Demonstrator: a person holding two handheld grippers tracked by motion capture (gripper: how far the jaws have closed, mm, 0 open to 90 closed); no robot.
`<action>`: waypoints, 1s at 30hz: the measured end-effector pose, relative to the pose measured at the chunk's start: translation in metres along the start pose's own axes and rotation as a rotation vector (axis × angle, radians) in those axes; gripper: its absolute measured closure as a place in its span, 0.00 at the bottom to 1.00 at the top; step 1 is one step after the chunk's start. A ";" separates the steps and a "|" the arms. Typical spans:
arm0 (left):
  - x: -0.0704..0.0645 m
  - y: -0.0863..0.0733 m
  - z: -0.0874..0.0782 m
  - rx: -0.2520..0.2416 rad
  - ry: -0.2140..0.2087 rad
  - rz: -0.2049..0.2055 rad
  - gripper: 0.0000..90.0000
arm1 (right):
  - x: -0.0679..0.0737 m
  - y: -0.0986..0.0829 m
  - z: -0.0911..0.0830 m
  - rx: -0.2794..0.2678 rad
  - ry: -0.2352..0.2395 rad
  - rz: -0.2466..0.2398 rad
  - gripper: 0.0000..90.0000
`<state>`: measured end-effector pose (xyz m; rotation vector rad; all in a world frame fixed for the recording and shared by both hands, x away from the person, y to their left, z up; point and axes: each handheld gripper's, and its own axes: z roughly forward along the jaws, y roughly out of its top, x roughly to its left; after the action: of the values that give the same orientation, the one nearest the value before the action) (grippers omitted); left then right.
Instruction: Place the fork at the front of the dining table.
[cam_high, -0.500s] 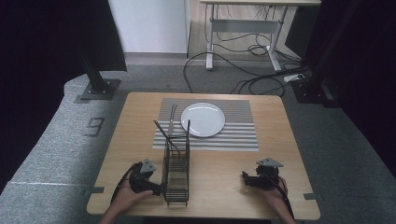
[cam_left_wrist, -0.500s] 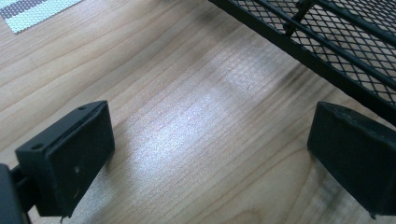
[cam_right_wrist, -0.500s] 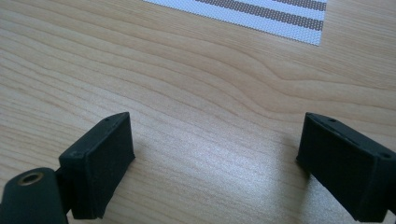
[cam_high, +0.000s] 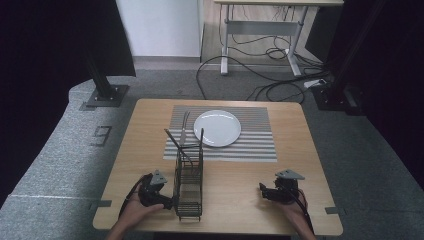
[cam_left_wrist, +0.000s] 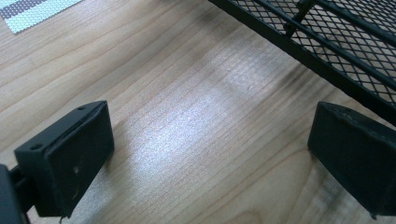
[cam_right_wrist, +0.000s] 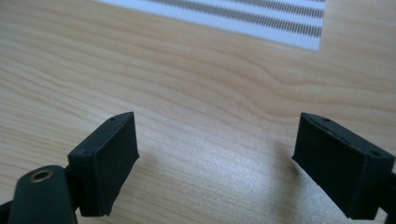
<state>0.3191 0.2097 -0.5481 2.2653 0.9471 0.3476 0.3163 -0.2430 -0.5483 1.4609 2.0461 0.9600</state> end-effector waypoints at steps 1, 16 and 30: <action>0.000 0.000 0.000 0.000 0.000 0.000 0.00 | 0.000 0.001 -0.002 -0.012 0.001 0.001 0.14; 0.000 0.000 0.000 0.000 -0.001 0.001 0.00 | 0.010 0.017 -0.028 -0.119 0.036 -0.001 0.19; 0.000 0.000 0.000 0.000 -0.002 0.001 0.00 | 0.021 0.038 -0.052 -0.189 0.069 -0.021 0.22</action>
<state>0.3195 0.2096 -0.5482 2.2661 0.9456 0.3457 0.2971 -0.2298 -0.4845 1.3224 1.9541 1.1755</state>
